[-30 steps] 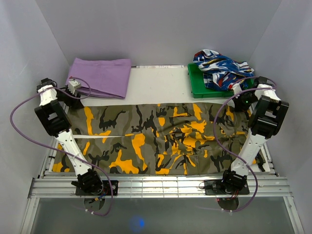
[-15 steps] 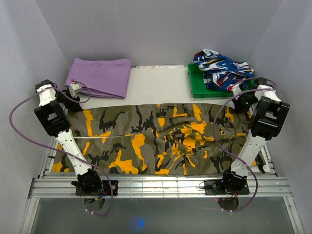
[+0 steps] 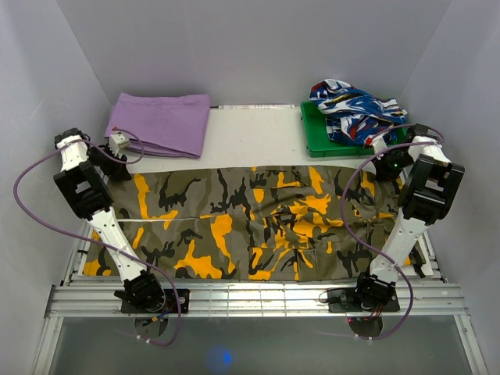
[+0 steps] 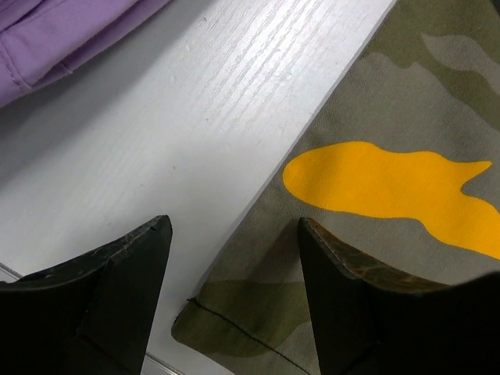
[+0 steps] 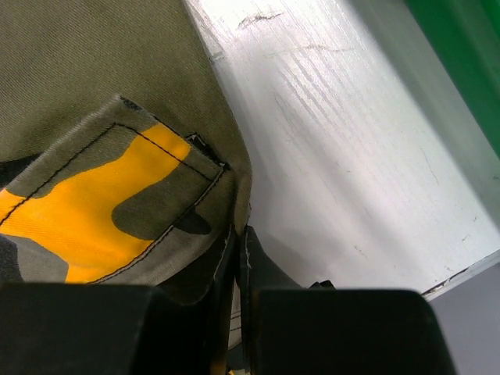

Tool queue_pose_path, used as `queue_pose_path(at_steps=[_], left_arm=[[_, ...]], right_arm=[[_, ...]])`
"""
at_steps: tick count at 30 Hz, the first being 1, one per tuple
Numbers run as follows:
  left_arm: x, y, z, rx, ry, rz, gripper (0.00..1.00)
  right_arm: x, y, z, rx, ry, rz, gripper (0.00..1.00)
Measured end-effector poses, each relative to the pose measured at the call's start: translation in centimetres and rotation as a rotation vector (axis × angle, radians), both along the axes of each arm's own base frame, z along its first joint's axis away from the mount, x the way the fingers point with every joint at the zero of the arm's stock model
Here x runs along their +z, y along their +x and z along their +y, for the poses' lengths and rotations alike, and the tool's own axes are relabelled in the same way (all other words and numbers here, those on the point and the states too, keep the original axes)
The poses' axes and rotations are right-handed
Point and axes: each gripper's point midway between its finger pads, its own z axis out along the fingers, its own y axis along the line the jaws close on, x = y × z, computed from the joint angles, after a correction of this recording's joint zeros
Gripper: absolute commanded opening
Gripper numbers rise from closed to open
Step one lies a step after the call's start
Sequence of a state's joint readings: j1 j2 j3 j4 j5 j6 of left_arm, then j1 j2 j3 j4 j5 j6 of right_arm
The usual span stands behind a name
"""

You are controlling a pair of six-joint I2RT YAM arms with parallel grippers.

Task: Fold and stack the trousers
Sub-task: Fold the trousers

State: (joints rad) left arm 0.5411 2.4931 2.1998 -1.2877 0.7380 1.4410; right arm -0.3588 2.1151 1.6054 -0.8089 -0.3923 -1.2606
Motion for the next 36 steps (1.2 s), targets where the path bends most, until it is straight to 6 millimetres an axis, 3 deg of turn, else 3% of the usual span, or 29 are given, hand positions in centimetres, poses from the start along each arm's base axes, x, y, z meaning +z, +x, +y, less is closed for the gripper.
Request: queue_pose_path(at_steps=[4, 8, 12, 15, 17, 20, 29, 32, 36], left_arm=[[-0.4, -0.1, 0.7, 0.004, 0.039, 0.013, 0.72], [-0.7, 0.3, 1.5, 0.001, 0.098, 0.01, 0.53], [-0.8, 0.6, 2.0, 0.007, 0.124, 0.006, 0.43], [-0.7, 0.5, 1.8, 0.019, 0.119, 0.003, 0.31], [-0.6, 0.1, 1.5, 0.026, 0.111, 0.006, 0.14], [-0.5, -0.6, 1.0, 0.032, 0.102, 0.007, 0.0], [0.5, -2.8, -0.3, 0.074, 0.054, -0.01, 0.0], [2.0, -3.7, -0.5, 0.106, 0.028, -0.053, 0.0], [6.4, -5.1, 0.1, 0.156, 0.024, -0.166, 0.0]], right_arm=[[0.1, 0.0, 0.0, 0.0, -0.001, -0.003, 0.08], [0.7, 0.1, 0.0, 0.0, -0.005, -0.015, 0.08], [1.8, 0.3, 0.0, 0.001, -0.008, -0.042, 0.08], [3.4, 0.5, 0.2, 0.004, -0.006, -0.078, 0.08], [4.5, 0.5, 0.4, 0.006, -0.005, -0.105, 0.08], [6.2, 0.4, 0.5, 0.007, -0.003, -0.141, 0.08], [8.8, -1.8, -0.1, -0.012, 0.01, -0.206, 0.08], [10.3, -2.8, -0.4, -0.021, 0.019, -0.243, 0.08], [12.5, -4.4, -0.6, -0.024, 0.014, -0.306, 0.08]])
